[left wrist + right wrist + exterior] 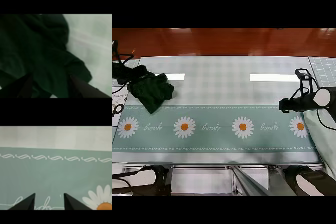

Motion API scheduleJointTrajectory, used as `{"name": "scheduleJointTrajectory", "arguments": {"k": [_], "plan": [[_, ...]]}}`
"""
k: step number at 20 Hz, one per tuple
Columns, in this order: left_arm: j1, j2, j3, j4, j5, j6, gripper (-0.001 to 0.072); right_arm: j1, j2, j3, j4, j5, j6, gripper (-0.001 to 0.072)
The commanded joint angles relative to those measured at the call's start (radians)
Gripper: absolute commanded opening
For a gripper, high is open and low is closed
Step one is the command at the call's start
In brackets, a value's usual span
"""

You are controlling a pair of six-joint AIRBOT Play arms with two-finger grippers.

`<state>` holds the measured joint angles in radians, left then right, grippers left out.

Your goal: Fold the shirts.

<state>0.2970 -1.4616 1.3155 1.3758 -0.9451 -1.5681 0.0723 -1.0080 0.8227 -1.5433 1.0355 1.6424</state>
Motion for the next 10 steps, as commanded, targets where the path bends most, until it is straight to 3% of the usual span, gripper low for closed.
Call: {"name": "scheduleJointTrajectory", "arguments": {"k": [1,5,10], "plan": [[0.099,-0.095,0.025,0.000,-0.050,-0.015,0.0508,0.000,0.024,-0.019,0.027,-0.024,0.008,0.0416],[0.084,-0.183,0.029,0.001,-0.008,-0.006,0.0508,0.000,0.024,-0.019,0.045,-0.051,0.043,0.0416],[0.031,-0.232,0.029,0.002,0.004,0.117,0.0506,0.000,0.024,-0.019,0.045,-0.050,0.047,0.0415]]}}
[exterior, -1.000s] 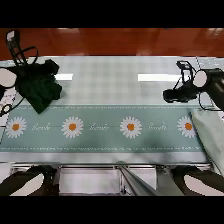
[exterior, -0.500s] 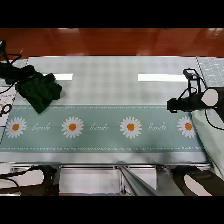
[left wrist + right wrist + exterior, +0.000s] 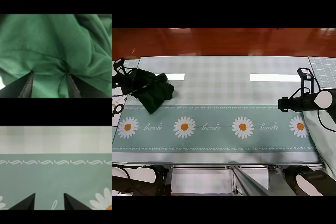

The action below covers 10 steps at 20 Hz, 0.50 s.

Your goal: Fold the shirts.

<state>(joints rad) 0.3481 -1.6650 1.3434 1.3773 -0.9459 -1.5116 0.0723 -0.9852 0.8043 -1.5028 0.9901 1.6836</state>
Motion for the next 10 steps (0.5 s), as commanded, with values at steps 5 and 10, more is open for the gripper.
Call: {"name": "scheduleJointTrajectory", "arguments": {"k": [5,10], "plan": [[-0.025,-0.018,0.071,-0.008,-0.109,0.067,0.0020,0.000,0.002,0.000,0.011,-0.004,0.006,0.0409],[-0.062,0.141,0.248,-0.153,-0.169,0.053,0.0020,0.000,0.048,0.000,0.031,-0.005,0.005,0.0409]]}}
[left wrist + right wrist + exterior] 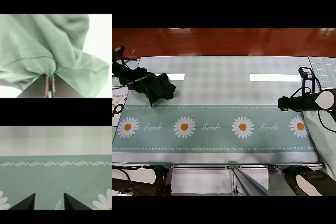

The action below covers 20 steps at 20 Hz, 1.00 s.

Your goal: Fold the shirts.

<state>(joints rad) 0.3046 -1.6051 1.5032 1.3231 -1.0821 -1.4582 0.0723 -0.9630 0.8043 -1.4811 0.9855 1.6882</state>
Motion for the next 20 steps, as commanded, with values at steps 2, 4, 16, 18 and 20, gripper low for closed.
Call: {"name": "scheduleJointTrajectory", "arguments": {"k": [2,4,16,18,20], "plan": [[-0.044,0.172,0.161,-0.147,-0.029,-0.001,0.0019,0.000,0.072,0.000,0.010,0.001,-0.004,0.0409],[-0.081,0.261,0.225,-0.150,-0.029,-0.001,0.0020,0.000,0.131,0.000,0.009,0.005,-0.008,0.0409],[-0.396,0.623,0.323,-0.325,0.018,-0.031,0.0020,0.000,0.442,0.000,0.113,0.105,-0.026,0.0409],[-0.521,0.634,0.309,-0.325,0.012,-0.031,0.0020,0.000,0.471,0.000,0.114,0.116,-0.025,0.0409],[-0.659,0.653,0.232,-0.326,0.039,-0.041,0.0020,0.000,0.493,0.000,0.114,0.126,-0.018,0.0409]]}}
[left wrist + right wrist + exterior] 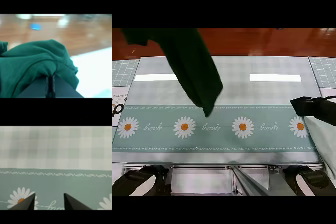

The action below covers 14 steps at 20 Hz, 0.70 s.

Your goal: Fold the shirts.

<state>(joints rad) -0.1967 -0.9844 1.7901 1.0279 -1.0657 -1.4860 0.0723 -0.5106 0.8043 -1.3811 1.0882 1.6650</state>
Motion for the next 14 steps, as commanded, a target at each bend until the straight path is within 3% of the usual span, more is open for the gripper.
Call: {"name": "scheduleJointTrajectory", "arguments": {"k": [1,3,6,14], "plan": [[-0.232,0.048,-0.123,-0.031,0.074,-0.023,0.0020,0.000,0.045,0.000,0.015,0.031,0.010,0.0409],[-0.389,0.097,-0.311,-0.031,0.240,-0.041,0.0020,0.000,0.048,0.000,0.018,0.042,0.015,0.0409],[-0.470,0.158,-0.591,-0.031,0.379,-0.176,0.0020,0.000,0.048,0.000,0.020,0.046,0.021,0.0409],[-0.280,0.162,-1.268,-0.004,0.316,-0.181,0.0027,0.000,0.048,-0.026,0.024,0.074,0.024,0.0410]]}}
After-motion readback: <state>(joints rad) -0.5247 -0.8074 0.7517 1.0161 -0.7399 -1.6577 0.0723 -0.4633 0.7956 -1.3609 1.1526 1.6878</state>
